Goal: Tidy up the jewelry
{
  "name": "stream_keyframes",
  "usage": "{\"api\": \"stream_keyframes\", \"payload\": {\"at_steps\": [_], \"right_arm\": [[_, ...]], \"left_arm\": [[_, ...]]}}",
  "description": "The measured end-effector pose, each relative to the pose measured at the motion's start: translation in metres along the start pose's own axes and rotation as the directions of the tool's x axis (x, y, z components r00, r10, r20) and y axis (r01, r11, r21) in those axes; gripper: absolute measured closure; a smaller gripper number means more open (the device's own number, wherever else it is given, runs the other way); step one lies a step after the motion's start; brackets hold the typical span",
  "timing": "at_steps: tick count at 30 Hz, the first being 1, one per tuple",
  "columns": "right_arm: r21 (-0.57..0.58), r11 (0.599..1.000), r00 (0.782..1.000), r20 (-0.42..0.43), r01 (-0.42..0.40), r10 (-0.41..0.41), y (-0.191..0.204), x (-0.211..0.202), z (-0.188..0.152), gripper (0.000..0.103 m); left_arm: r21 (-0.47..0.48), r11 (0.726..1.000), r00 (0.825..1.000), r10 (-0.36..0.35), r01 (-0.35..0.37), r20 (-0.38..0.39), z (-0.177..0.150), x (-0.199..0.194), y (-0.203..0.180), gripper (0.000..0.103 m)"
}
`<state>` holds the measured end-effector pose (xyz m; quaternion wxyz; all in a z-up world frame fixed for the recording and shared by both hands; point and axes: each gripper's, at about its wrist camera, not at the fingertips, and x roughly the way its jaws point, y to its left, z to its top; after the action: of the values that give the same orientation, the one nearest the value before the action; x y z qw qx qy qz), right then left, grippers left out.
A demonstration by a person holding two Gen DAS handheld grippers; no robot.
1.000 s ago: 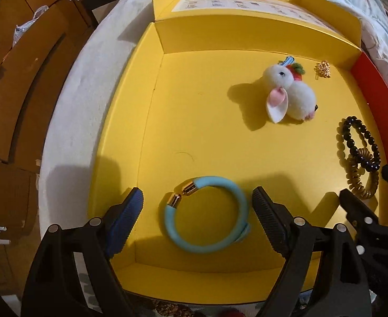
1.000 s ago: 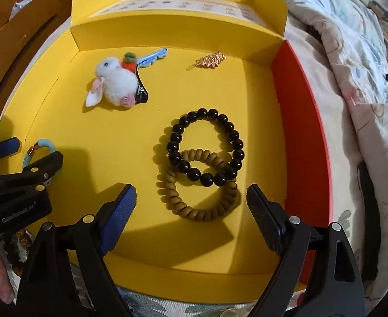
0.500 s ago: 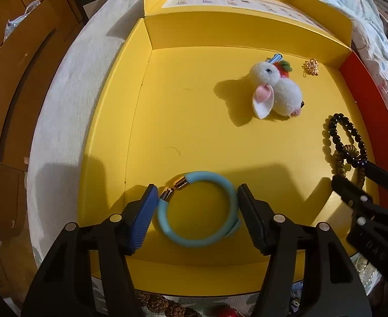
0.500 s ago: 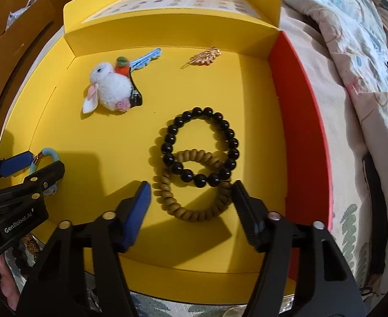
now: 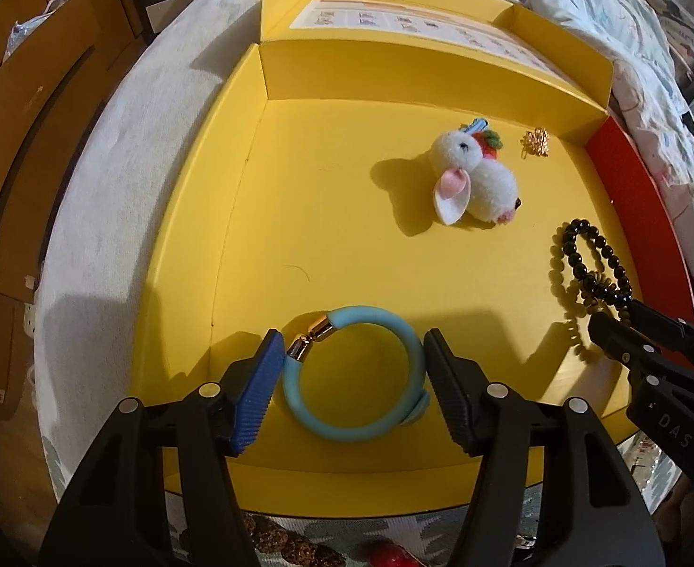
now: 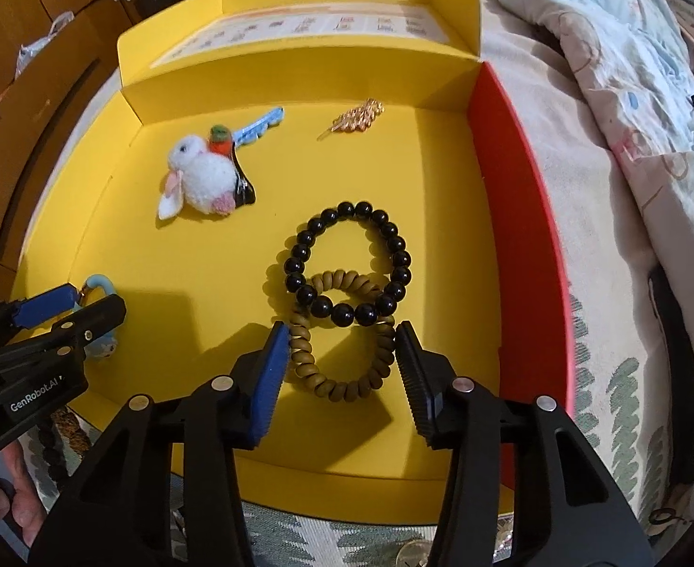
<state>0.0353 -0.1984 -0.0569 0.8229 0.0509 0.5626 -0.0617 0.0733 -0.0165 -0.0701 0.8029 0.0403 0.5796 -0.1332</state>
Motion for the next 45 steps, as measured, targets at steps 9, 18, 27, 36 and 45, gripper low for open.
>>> {"api": "stream_keyframes", "payload": {"at_steps": [9,18,27,36,45], "right_arm": [[0.024,0.999,0.998,0.052,-0.045,0.044,-0.007,-0.026,0.000,0.055],[0.028,0.998,0.995,0.088,-0.057,0.055,-0.012,-0.044,0.000,0.055],[0.008,0.996,0.986,0.144,-0.087,0.085,-0.013,-0.083,-0.014,0.055],[0.012,0.992,0.972,0.203,-0.123,0.118,-0.028,-0.130,-0.046,0.055],[0.002,0.992,0.960,0.253,-0.128,0.123,-0.037,-0.170,-0.096,0.055]], "left_arm": [[-0.012,1.000,0.998,-0.019,0.020,0.054,0.004,-0.018,-0.001,0.042],[-0.014,0.999,0.996,-0.035,0.036,0.080,0.005,-0.030,-0.002,0.042],[-0.003,0.998,0.990,-0.056,0.056,0.126,-0.001,-0.058,-0.008,0.042],[-0.002,0.996,0.981,-0.093,0.094,0.170,-0.023,-0.106,-0.004,0.080],[0.008,0.997,0.976,-0.079,0.079,0.202,-0.050,-0.133,0.007,0.080]]}}
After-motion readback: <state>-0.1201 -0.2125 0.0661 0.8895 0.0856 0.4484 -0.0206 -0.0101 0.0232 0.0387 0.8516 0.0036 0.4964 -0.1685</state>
